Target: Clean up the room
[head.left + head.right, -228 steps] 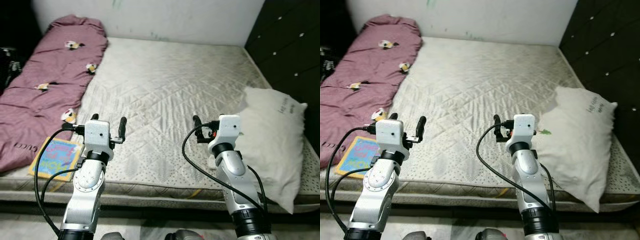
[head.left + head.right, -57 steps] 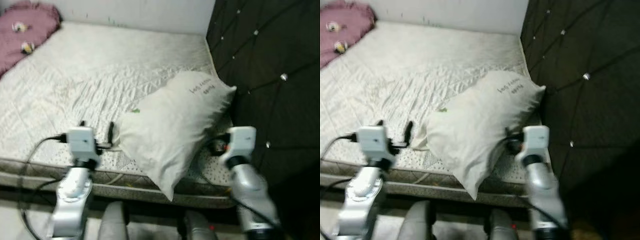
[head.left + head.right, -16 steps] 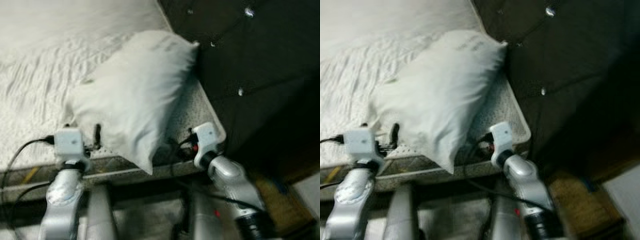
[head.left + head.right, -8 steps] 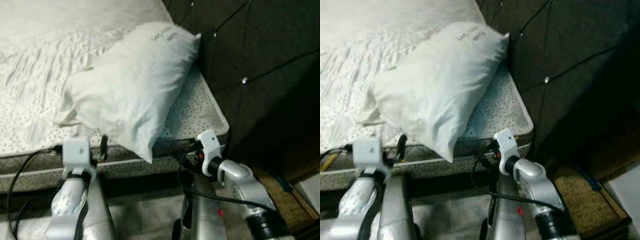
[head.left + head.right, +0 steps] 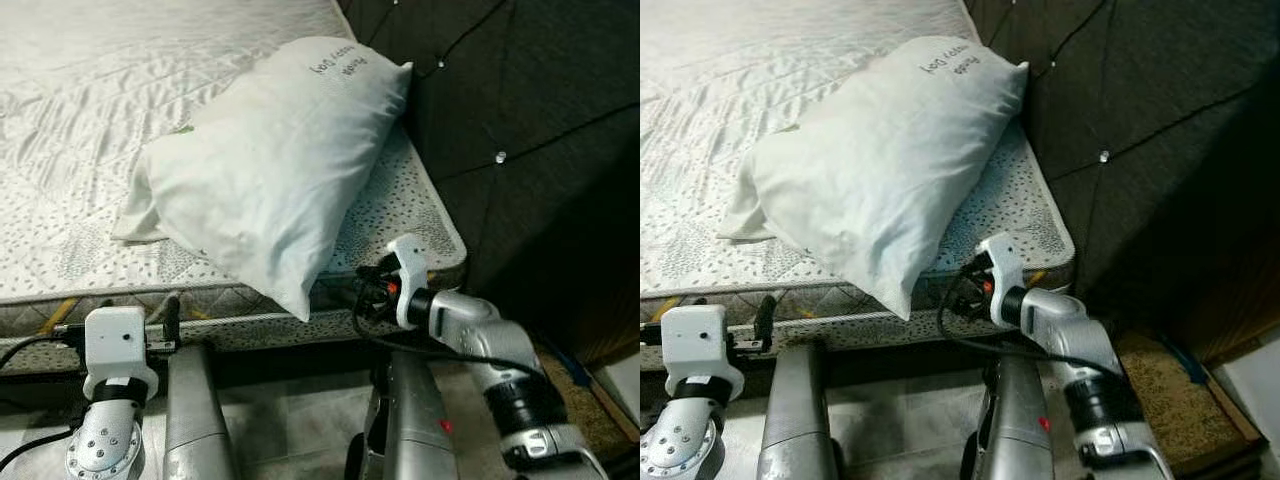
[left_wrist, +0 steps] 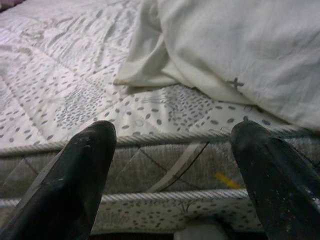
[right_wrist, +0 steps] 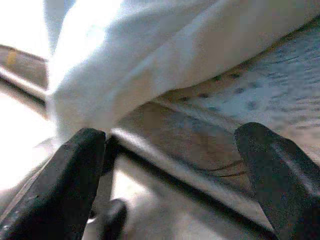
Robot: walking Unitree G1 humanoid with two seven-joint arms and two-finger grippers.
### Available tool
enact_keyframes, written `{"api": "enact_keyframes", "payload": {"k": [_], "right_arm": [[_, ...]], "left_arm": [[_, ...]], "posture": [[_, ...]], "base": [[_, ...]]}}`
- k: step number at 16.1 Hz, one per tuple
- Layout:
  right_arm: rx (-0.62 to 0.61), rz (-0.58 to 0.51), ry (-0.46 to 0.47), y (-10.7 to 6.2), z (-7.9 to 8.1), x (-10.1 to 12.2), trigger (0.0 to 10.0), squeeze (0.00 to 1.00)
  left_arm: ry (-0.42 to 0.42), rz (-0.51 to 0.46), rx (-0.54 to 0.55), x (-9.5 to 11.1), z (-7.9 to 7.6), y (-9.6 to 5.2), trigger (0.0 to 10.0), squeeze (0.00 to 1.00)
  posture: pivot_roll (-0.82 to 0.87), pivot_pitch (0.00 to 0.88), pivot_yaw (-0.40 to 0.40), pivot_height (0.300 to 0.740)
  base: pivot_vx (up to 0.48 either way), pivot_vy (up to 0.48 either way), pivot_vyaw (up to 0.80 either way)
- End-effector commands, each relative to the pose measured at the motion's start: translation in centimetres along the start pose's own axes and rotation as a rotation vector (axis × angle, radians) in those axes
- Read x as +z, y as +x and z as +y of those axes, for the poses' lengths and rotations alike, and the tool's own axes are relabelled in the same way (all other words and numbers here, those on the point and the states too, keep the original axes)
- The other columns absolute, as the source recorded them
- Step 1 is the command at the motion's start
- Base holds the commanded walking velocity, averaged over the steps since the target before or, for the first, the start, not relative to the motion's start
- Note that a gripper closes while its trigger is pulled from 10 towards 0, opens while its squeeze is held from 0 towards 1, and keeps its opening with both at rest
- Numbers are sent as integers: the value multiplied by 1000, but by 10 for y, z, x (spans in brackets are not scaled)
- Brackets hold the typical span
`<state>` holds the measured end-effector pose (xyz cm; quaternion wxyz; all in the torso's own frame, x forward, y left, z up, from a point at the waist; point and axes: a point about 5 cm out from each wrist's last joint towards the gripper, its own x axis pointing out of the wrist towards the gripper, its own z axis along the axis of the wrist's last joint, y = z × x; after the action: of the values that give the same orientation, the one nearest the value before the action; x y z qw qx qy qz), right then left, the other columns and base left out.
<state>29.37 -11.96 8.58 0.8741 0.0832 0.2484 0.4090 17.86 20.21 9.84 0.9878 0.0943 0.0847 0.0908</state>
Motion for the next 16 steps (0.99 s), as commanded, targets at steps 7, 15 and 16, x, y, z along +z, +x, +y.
{"api": "enact_keyframes", "payload": {"k": [7, 15, 16], "right_arm": [[97, -29, 136, 40, 45, 10, 10000, 0], [-310, -221, 162, 65, 44, 32, 0, 0], [-352, -290, 186, 64, 41, 41, 0, 0]], "left_arm": [[23, 3, -22, 6, 5, -2, 10000, 0], [36, -10, -31, 11, 6, 4, 10000, 0], [37, -12, -34, 12, 6, 6, 10000, 0]], "posture": [[183, 99, -63, 487], [202, 86, -50, 487], [203, 84, -48, 487]], "base": [[0, 0, 0], [0, 0, 0], [0, 0, 0]]}}
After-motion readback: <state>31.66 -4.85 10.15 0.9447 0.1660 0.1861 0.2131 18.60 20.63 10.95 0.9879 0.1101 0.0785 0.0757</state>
